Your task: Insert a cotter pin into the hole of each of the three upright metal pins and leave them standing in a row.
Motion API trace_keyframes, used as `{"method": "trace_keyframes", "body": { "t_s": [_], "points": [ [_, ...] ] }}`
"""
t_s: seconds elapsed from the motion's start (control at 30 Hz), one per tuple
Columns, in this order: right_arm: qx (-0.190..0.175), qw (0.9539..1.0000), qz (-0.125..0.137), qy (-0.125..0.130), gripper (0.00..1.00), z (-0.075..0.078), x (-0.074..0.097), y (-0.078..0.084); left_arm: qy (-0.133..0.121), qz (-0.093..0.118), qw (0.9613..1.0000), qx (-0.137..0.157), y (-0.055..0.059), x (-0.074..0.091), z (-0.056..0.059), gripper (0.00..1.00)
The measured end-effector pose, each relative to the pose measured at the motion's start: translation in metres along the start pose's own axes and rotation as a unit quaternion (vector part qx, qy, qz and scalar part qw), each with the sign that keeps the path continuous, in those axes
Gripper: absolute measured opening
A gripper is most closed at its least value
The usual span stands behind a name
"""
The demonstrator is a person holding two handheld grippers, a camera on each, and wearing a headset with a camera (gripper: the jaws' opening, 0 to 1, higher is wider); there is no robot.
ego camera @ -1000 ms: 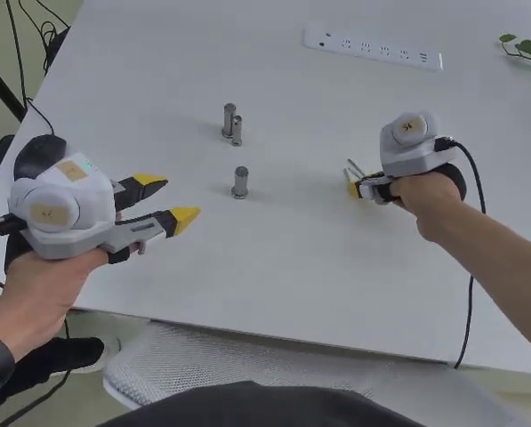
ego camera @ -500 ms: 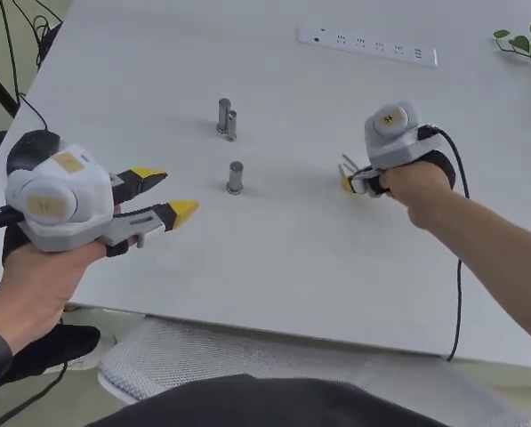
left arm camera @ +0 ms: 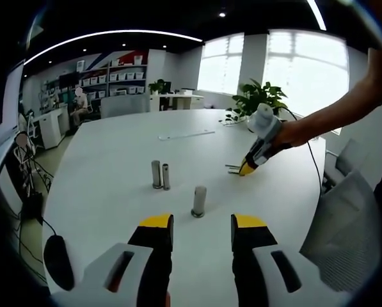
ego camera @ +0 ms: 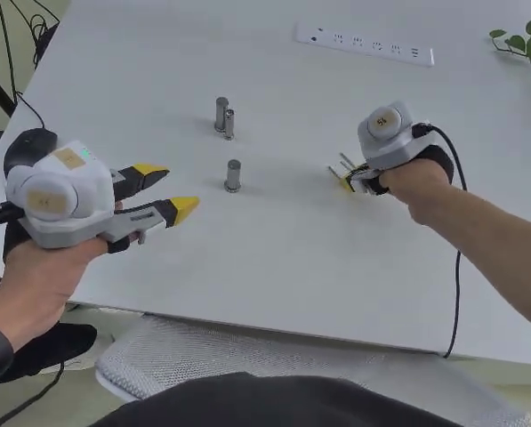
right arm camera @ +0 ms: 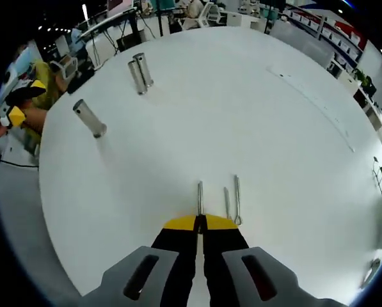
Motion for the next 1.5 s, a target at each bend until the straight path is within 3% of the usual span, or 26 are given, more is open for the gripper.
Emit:
{"method": "trace_keyframes", "body": {
  "t_s": [0.67, 1.0, 1.5],
  "points": [
    [0.02, 0.9994, 0.017, -0.024, 0.0, -0.01, 0.006, 0.006, 0.006, 0.005, 0.9998, -0.016, -0.016, -0.009, 0.008, 0.35],
    [0.031, 0.999, 0.028, -0.016, 0.01, -0.013, 0.015, 0.007, 0.027, 0.004, 0.9992, -0.028, -0.027, -0.021, 0.012, 0.35],
    [0.05, 0.9979, 0.043, -0.005, 0.01, -0.016, 0.029, 0.007, 0.055, 0.008, 0.9977, -0.039, -0.039, -0.037, 0.026, 0.34]
  ]
}}
Point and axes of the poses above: the centre of the closed fingertips' face, and the gripper's own axes: x roughly backward along the fingers, z roughly to its right, y roughly out of its underside, the point moved 9 cm from there along x, roughly backward along the fingers, and after that the axes turned 6 degrees about -z, right-handed, at the moved point
